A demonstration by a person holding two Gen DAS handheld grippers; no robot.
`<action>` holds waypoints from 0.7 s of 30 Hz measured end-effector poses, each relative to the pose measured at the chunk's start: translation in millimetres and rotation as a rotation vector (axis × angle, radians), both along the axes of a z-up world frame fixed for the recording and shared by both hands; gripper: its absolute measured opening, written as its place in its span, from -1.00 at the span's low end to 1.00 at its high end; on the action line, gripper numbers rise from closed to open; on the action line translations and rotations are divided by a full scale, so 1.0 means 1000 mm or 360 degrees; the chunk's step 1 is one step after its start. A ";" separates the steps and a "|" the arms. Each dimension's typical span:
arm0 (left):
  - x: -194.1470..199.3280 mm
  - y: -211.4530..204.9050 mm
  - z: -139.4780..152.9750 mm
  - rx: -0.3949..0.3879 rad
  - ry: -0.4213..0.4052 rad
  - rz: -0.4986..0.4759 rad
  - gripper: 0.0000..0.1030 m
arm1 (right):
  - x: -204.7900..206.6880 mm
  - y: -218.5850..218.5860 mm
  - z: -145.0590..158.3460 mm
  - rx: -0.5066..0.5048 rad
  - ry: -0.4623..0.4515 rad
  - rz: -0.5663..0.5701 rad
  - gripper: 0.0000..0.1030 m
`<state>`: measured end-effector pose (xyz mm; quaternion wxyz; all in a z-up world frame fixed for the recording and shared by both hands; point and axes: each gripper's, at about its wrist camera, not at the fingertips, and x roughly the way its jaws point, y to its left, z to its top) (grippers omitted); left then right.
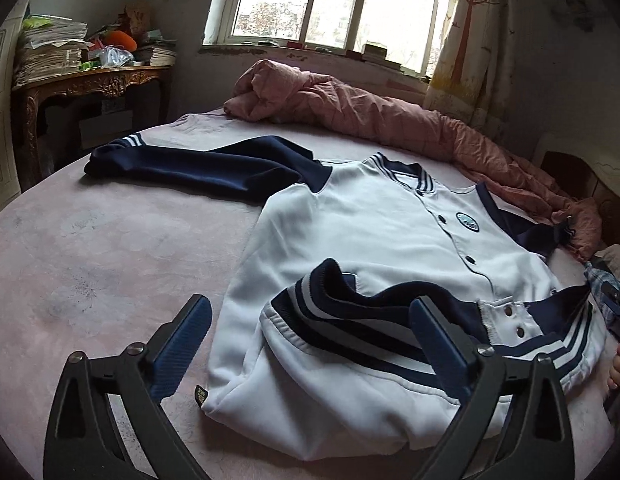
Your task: Fold large clothes
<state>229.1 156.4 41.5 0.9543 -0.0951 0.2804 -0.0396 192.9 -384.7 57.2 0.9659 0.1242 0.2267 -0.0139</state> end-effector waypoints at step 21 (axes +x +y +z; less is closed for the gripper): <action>0.035 -0.013 -0.008 0.0226 0.0075 0.0163 -0.92 | 0.019 0.025 0.005 -0.0501 0.0021 -0.0031 -0.80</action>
